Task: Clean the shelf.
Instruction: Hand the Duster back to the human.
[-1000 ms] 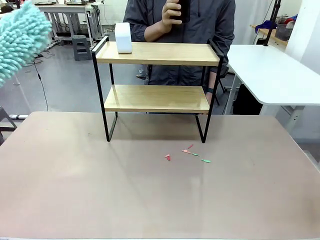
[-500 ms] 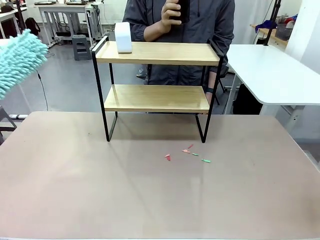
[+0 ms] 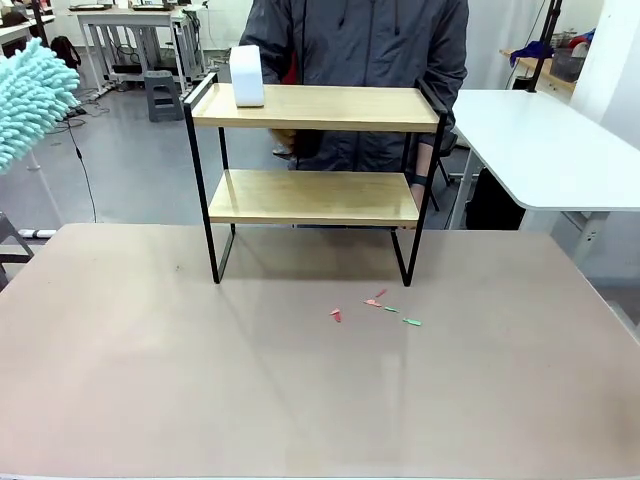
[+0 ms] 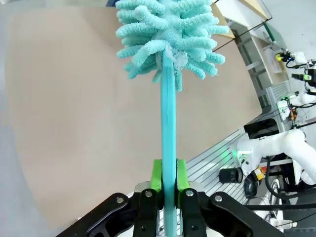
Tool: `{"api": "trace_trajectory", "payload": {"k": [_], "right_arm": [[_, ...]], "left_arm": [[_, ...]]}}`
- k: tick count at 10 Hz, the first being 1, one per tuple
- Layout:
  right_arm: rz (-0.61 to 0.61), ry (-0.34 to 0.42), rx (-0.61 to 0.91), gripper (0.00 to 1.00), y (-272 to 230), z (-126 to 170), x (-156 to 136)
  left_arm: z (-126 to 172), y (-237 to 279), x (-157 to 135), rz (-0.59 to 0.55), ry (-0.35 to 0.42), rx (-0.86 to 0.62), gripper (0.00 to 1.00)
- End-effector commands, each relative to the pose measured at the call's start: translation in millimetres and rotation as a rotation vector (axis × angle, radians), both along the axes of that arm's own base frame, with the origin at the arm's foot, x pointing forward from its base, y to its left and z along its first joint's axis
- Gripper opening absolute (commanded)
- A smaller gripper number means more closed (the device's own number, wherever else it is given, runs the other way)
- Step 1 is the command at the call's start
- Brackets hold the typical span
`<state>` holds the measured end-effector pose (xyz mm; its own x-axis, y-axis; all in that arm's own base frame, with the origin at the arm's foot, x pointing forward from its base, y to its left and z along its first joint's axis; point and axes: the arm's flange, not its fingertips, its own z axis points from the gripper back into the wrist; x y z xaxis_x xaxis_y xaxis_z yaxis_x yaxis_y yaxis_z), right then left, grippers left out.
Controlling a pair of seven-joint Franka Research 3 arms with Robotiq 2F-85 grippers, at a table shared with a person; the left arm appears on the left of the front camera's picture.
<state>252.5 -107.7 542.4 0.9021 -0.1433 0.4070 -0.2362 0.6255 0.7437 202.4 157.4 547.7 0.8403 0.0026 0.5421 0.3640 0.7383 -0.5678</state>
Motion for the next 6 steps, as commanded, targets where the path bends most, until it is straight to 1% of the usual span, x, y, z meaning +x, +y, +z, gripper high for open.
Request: {"api": "trace_trajectory", "payload": {"k": [1, 4, 5, 6], "right_arm": [[0.011, -0.029, 0.016, 1.0, 0.1, 1.4, 2.2], [0.011, -0.029, 0.016, 1.0, 0.1, 1.4, 2.2], [0.0, 0.0, 0.0, 1.0, 0.0, 0.0, 0.0], [-0.08, -0.045, 0.06, 1.0, -25.0, 4.9, -32.9]], "left_arm": [[-2.9, -0.1, 1.8, -0.008, -0.013, 0.009, 0.13], [-2.9, -0.1, 1.8, -0.008, -0.013, 0.009, 0.13], [-2.9, -0.1, 1.8, -0.008, -0.013, 0.009, 0.13], [-1.6, -0.3, 0.7, -0.001, 0.004, -0.001, 0.13]]}}
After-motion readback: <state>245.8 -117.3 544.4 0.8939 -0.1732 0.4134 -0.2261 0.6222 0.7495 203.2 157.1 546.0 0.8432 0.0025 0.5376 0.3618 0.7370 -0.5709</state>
